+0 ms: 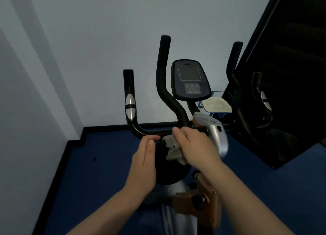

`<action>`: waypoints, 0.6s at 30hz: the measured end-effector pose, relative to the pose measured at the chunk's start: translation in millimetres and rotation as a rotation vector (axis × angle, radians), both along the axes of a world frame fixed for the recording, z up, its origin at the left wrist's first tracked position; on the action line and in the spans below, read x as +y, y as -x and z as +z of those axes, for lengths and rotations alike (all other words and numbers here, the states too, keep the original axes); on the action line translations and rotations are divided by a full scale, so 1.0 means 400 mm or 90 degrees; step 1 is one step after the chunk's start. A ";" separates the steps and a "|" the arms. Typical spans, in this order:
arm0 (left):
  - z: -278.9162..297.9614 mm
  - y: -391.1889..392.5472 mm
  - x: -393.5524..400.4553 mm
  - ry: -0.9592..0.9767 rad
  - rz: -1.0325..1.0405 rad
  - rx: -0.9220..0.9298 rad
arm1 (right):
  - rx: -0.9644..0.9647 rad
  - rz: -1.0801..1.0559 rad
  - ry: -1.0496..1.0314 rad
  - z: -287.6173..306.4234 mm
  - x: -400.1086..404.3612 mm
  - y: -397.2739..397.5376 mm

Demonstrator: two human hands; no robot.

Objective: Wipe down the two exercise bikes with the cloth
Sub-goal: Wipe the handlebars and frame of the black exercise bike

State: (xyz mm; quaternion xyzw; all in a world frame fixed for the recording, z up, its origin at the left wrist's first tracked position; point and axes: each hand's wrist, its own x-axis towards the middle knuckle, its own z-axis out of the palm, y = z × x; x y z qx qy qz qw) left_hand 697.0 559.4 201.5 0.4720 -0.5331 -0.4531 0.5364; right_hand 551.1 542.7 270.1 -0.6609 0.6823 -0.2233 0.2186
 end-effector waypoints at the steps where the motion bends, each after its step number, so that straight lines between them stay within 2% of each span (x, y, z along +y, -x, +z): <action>1: -0.001 0.000 0.002 0.007 0.001 -0.003 | 0.010 -0.008 -0.003 0.001 -0.010 -0.007; 4: -0.004 -0.007 0.002 0.005 -0.010 -0.018 | -0.027 -0.069 0.038 -0.026 0.020 0.014; 8: -0.002 -0.007 -0.002 -0.003 -0.008 -0.032 | -0.198 -0.135 0.021 -0.073 0.060 0.043; 9: -0.001 -0.007 -0.001 -0.001 -0.007 -0.034 | -0.215 -0.160 0.047 -0.087 0.067 0.046; 11: 0.000 -0.008 -0.002 0.005 -0.008 -0.041 | -0.172 -0.194 0.123 -0.095 0.075 0.049; 12: 0.001 -0.008 -0.003 0.003 -0.009 -0.042 | -0.167 -0.199 0.141 -0.091 0.075 0.049; 15: 0.005 -0.010 -0.002 -0.004 -0.019 -0.039 | -0.288 -0.170 0.136 -0.064 0.063 0.037; 16: 0.007 -0.010 -0.002 -0.003 -0.024 -0.039 | -0.280 -0.155 0.135 -0.056 0.057 0.027; 18: 0.012 -0.010 -0.001 0.002 -0.034 -0.039 | -0.179 -0.124 0.125 -0.049 0.049 0.000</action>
